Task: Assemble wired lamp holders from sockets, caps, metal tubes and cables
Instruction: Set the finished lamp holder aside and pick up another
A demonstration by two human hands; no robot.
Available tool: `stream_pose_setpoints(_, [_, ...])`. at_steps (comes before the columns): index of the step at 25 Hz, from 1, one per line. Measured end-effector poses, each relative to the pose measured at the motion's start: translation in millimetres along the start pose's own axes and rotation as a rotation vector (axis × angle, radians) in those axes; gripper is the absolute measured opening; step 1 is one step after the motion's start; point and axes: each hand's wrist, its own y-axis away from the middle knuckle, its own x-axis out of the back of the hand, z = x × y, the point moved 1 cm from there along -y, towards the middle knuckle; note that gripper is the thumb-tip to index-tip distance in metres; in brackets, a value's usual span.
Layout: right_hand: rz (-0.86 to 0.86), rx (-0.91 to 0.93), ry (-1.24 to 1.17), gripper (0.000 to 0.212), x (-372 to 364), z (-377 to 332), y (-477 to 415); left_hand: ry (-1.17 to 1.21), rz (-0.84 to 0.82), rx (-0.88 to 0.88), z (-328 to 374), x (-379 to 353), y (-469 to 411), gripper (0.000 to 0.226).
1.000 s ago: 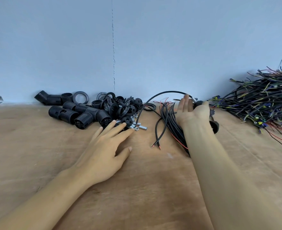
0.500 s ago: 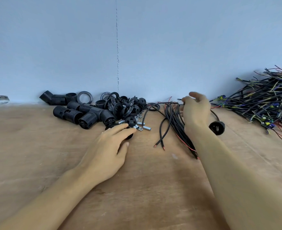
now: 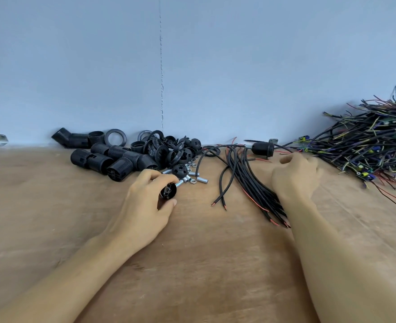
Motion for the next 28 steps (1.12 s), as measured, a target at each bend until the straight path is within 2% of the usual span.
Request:
stream_pose_setpoints(3, [0.234,0.204,-0.284,0.034,-4,-22,6,-0.001,-0.002,0.021,1,2,-1,0.042])
stream_pose_setpoints(5, [0.264,0.386,-0.494,0.029,-9,-45,16,0.003,0.005,0.033,1,2,0,0.044])
stream_pose_setpoints(7, [0.167,0.448,-0.667,0.028,-20,-66,29,0.007,0.02,0.032,0,2,-1,0.046])
stream_pose_setpoints(9, [-0.037,0.352,-0.768,0.032,-35,-79,45,0.016,0.035,0.052,-1,2,-3,0.049])
stream_pose_setpoints(11, [-0.208,0.302,-0.759,0.034,-51,-84,59,0.027,0.043,0.08,-3,4,-4,0.053])
stream_pose_setpoints(13, [-0.28,0.277,-0.777,0.033,-63,-89,69,0.018,0.049,0.08,-3,5,-5,0.057])
stream_pose_setpoints(15, [-0.315,0.289,-0.874,0.029,-65,-98,81,0.079,0.139,0.075,-1,6,-5,0.052])
stream_pose_setpoints(17, [-0.337,0.453,-0.881,0.03,-64,-107,97,0.259,0.238,0.185,1,10,-6,0.04])
stream_pose_setpoints(20, [-0.404,0.87,-0.706,0.041,-66,-111,123,0.567,0.259,0.385,-4,17,-9,0.045])
stream_pose_setpoints(22, [-0.499,1.073,-0.636,0.051,-70,-109,134,0.72,0.255,0.428,-9,20,-10,0.034])
stream_pose_setpoints(25, [-0.6,1.238,-0.597,0.06,-73,-106,133,0.875,0.276,0.498,-13,20,-12,0.013])
stream_pose_setpoints(27, [-0.534,1.287,-0.579,0.051,-73,-104,122,0.88,0.297,0.467,-15,18,-12,0.014])
stream_pose_setpoints(28, [-0.46,1.209,-0.601,0.044,-75,-103,112,0.863,0.305,0.438,-15,17,-11,0.014])
